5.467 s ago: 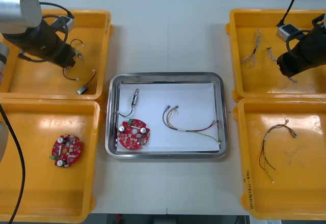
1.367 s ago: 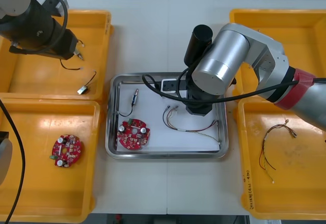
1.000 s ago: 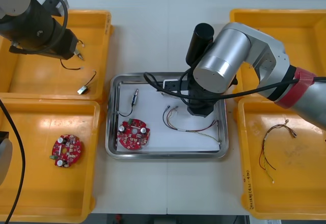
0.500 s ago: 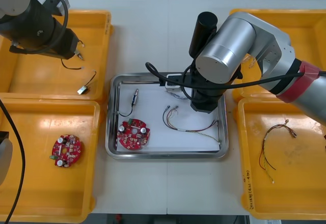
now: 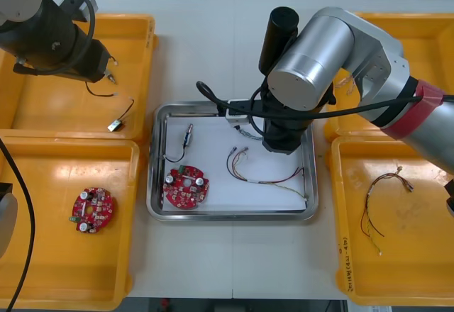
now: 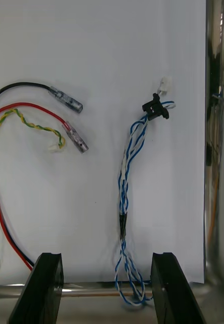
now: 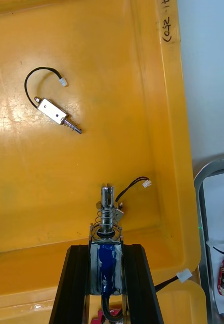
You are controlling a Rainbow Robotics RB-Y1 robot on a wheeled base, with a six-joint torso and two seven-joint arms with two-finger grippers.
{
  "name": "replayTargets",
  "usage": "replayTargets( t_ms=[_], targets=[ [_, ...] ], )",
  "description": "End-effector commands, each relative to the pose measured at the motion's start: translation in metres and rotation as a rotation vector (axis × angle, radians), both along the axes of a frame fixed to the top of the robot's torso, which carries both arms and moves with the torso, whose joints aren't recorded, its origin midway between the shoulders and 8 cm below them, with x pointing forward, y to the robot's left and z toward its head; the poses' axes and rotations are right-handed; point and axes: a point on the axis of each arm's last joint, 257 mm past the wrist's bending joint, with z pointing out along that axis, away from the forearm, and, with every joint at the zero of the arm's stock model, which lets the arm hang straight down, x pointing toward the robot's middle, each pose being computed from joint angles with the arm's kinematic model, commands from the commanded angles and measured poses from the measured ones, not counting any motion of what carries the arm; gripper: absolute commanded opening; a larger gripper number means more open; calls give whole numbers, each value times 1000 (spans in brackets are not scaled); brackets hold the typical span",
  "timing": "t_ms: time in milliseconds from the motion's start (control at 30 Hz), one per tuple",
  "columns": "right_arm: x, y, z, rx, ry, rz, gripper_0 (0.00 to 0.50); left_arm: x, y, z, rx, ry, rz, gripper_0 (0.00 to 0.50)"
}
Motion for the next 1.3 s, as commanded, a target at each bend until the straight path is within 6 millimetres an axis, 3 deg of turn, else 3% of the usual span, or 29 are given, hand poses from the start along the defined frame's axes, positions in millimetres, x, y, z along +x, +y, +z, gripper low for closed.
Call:
replayTargets(
  t_ms=[33,233,433,667,867,1067,1300],
  targets=[
    [3,27,61,53,-54,33,500,-2,-12,10,-55,-27,33,4],
    [-11,12,101,98,-33,-83,500,-3,-12,11,-55,-31,30,3],
    [-1,13,144,225,-159,-212,500,-3,-13,12,-54,-35,28,6],
    [-8,-5,152,292,-215,-311,500,-3,-17,12,-56,-37,26,5],
    [-19,-44,147,330,-217,-416,500,-5,-27,13,-49,-46,18,4],
    [-13,-86,164,405,-247,-533,500,-7,-43,12,-72,-46,13,5],
    [-17,-151,164,483,-240,-702,500,-11,-71,8,-100,-49,20,5]
  ],
)
